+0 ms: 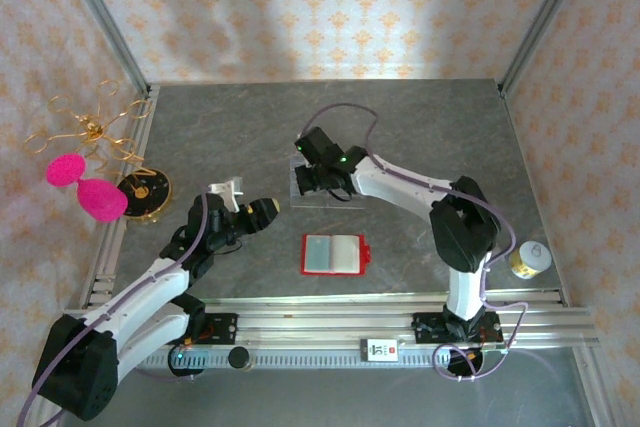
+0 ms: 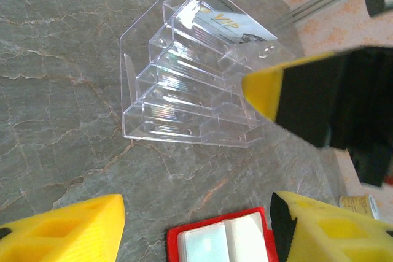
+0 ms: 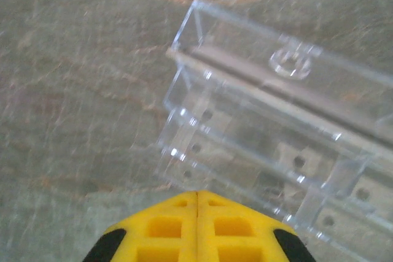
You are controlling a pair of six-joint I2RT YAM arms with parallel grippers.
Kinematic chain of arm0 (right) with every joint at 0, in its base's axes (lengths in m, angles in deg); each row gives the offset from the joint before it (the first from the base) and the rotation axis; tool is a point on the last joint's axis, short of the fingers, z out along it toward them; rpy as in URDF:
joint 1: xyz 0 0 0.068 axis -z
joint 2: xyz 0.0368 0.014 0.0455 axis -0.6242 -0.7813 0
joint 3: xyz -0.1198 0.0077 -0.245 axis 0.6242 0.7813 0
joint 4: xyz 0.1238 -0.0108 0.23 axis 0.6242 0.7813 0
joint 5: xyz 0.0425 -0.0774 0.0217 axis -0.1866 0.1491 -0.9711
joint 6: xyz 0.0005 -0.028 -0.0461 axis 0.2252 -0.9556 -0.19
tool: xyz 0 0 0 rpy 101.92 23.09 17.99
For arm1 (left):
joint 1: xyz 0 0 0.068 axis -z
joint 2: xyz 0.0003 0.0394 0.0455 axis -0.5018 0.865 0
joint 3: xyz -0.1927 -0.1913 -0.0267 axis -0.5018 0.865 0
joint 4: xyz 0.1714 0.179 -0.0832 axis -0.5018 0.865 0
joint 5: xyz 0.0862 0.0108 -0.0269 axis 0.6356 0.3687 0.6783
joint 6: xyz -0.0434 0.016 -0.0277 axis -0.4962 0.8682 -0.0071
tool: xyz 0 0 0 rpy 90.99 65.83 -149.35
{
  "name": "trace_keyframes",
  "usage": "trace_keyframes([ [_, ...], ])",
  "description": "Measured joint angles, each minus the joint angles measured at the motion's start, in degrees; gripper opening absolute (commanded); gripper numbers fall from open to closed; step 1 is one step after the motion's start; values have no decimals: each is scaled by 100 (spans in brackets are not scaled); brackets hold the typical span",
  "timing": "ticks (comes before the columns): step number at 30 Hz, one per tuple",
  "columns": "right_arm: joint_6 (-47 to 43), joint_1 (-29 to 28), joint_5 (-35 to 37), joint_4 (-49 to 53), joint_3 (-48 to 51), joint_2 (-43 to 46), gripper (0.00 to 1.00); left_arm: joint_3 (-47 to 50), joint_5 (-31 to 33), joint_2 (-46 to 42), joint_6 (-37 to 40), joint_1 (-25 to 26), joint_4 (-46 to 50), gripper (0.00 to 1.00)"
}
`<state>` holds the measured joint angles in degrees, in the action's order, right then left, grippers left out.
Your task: Take the credit cards out of the card holder
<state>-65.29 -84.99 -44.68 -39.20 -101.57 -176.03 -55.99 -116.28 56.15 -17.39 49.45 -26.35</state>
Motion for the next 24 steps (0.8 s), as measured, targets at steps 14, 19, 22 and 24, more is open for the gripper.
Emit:
trace_keyframes([
  [14,-111,234,514,444,-1172,-693,0,85,0,-127,0,0,0,67],
  [19,-181,284,616,601,-1545,-951,0,85,-2,-127,0,0,-2,67],
  [22,-216,289,643,693,-1696,-1027,0,85,-2,-127,0,0,-2,67],
  [24,-221,289,662,754,-1801,-1054,2,87,-4,-129,-2,0,-2,67],
])
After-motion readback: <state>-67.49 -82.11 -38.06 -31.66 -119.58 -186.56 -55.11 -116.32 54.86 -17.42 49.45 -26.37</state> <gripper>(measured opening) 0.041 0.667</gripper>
